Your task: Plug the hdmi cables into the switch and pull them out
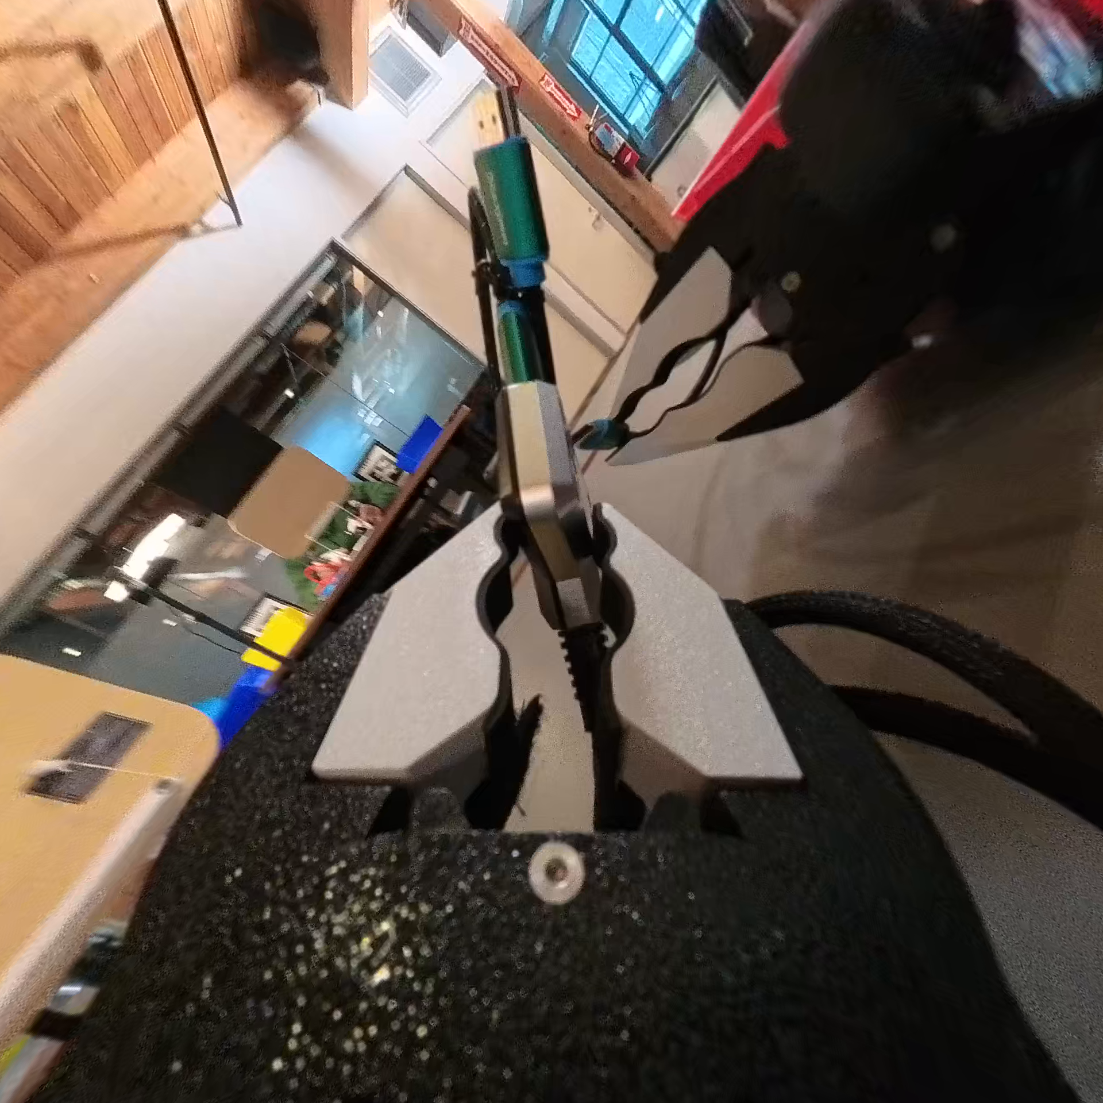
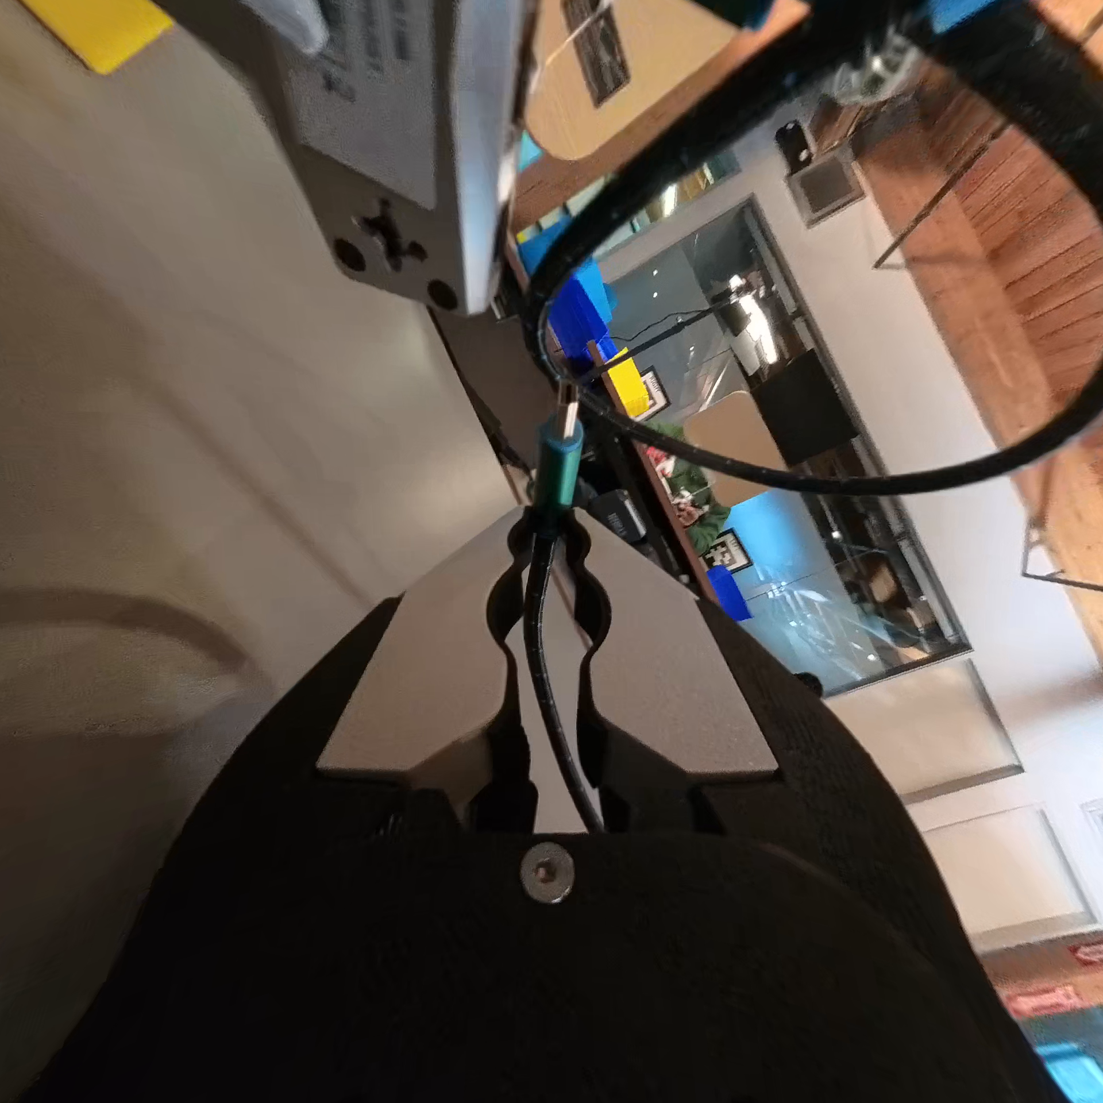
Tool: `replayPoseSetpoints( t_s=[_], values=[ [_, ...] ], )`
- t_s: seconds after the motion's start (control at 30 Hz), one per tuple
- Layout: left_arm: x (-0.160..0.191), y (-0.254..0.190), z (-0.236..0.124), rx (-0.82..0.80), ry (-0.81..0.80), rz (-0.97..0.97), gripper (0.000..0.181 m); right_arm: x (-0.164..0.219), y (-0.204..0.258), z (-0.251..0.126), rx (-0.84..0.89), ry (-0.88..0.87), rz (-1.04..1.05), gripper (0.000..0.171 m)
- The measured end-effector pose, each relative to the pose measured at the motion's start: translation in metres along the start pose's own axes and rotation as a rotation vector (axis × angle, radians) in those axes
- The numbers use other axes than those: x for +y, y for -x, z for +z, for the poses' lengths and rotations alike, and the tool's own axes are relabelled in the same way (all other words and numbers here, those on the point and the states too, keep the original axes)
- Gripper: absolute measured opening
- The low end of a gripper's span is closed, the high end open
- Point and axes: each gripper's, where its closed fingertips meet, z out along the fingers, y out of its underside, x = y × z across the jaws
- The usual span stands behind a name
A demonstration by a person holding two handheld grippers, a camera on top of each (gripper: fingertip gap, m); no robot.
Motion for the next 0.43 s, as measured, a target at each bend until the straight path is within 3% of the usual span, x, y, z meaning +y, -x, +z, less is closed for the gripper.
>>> replayPoseSetpoints(
  t_s=[0.13,0.43],
  values=[
    [-0.010,0.010,0.002,0.118,0.003,-0.322,0.021,-0.012,-0.016,-0.010,0.094,-0.048,-0.111,0.008],
    [-0.030,-0.024,-0.002,0.659,0.132,-1.099,0.019,-0.032,-0.035,-0.054,0.228,-0.123,-0.385,0.008]
  ],
)
